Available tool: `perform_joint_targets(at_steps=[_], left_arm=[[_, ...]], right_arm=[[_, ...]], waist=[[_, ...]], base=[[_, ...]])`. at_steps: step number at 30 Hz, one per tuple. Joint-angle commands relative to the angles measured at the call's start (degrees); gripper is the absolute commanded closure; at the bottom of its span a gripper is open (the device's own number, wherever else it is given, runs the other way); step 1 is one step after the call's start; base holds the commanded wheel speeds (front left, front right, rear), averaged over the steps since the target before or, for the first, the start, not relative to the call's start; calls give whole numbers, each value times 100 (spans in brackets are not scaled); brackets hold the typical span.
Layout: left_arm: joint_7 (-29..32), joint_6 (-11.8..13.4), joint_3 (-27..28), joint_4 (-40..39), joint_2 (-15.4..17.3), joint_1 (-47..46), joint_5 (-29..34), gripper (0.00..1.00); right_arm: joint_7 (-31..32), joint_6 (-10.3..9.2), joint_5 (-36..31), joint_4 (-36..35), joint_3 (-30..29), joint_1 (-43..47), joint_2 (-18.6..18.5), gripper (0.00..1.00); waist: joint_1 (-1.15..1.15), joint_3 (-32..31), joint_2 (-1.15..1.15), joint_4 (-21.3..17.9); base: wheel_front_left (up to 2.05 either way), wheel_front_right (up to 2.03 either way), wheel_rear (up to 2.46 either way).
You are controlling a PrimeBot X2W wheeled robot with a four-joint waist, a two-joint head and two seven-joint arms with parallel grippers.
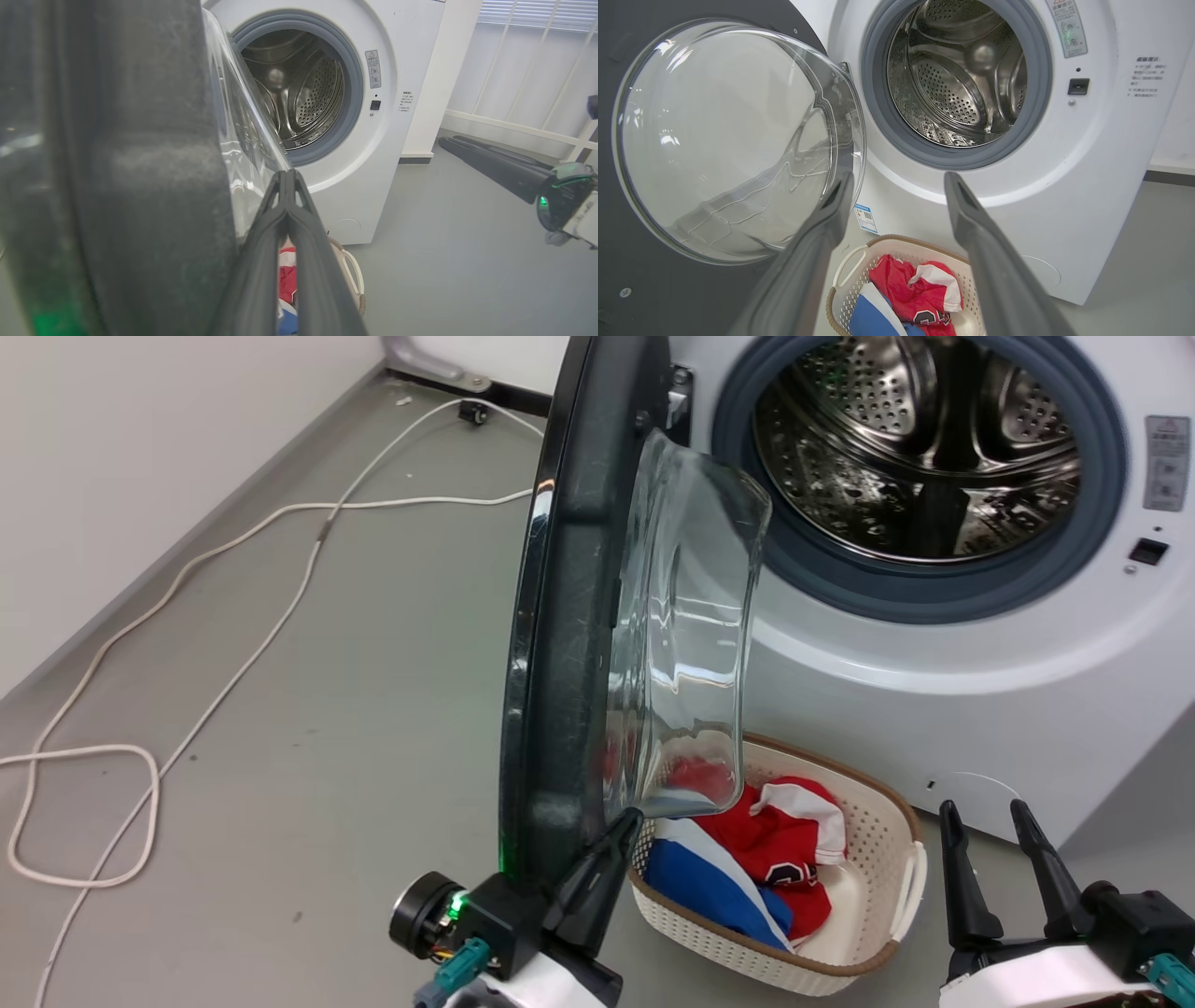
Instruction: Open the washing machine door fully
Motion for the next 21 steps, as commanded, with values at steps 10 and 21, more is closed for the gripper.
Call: perform_joint_targets(at_steps=[10,21], left_arm=[[-75,222,589,44,261,-23,-274,100],[-94,353,1251,33,633,-196,-413,100]], right_arm=[[-15,-4,-57,-1,69,-80,10,0],[-15,-4,-298,-50,105,-251,10,0]], waist=[[0,165,0,445],[0,676,0,445]], base=[[0,0,0],[0,0,0]])
